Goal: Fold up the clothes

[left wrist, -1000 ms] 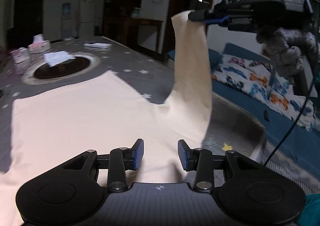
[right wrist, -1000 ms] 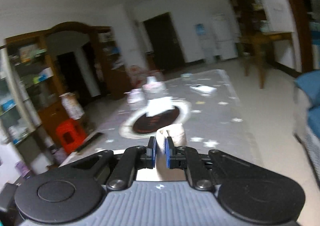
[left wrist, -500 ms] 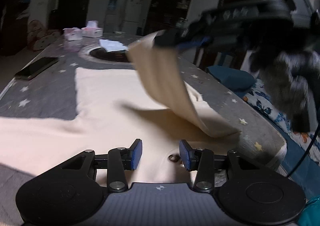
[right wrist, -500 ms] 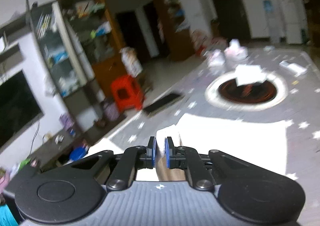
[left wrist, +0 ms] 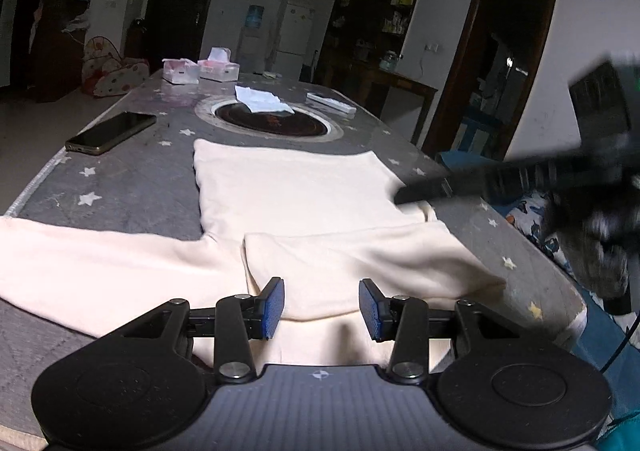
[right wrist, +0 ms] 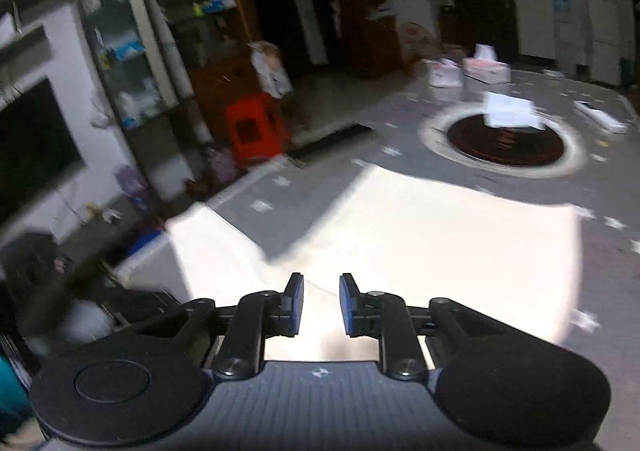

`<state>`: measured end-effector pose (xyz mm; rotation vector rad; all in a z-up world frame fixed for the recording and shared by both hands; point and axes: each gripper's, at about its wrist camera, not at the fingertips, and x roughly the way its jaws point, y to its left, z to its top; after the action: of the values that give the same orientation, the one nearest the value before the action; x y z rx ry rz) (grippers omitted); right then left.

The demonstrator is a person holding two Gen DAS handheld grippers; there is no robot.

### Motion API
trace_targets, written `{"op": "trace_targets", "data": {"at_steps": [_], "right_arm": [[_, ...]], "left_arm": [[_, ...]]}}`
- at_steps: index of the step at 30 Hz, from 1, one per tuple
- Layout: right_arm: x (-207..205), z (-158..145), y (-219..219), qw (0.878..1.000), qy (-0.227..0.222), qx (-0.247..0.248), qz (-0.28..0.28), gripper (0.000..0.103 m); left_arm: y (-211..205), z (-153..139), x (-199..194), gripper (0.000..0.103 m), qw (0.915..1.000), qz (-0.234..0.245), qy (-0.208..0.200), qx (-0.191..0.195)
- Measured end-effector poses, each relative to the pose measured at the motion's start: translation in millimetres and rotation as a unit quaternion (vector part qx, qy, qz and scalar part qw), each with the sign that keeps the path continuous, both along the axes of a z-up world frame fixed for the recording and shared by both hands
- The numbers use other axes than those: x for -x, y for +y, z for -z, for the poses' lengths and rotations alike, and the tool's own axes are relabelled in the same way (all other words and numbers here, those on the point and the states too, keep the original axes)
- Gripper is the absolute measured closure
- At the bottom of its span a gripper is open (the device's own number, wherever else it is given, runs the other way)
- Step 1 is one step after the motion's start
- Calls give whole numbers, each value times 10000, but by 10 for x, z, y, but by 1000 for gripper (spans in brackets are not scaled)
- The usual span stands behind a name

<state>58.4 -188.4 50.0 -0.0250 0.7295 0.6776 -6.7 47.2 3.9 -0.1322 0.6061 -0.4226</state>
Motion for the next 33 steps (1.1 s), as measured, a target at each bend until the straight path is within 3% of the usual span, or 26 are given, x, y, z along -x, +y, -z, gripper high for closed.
{"op": "trace_targets", "data": {"at_steps": [9,11,15,22,33], "right_arm": [[256,430,-568,9934,192,845,755,83],[282,461,-586,9900,94,1105,872,83],[280,393,-611,9894,-121,1123,909,83],[9,366,-550,9886,-474,1207,767,79],[-283,418,-609,9881,-485,1423,-324,79]], "left_arm": [[26,3,-242,59,9997,-215,25,-79],[86,16,-312,59,9994,-347,70,-63],[226,23,-389,59,9979,-630,104,-69],[426,88,-468,59,9947,-989,244,-115],[517,168,-539,59,9921,-1167,396,-213]]}}
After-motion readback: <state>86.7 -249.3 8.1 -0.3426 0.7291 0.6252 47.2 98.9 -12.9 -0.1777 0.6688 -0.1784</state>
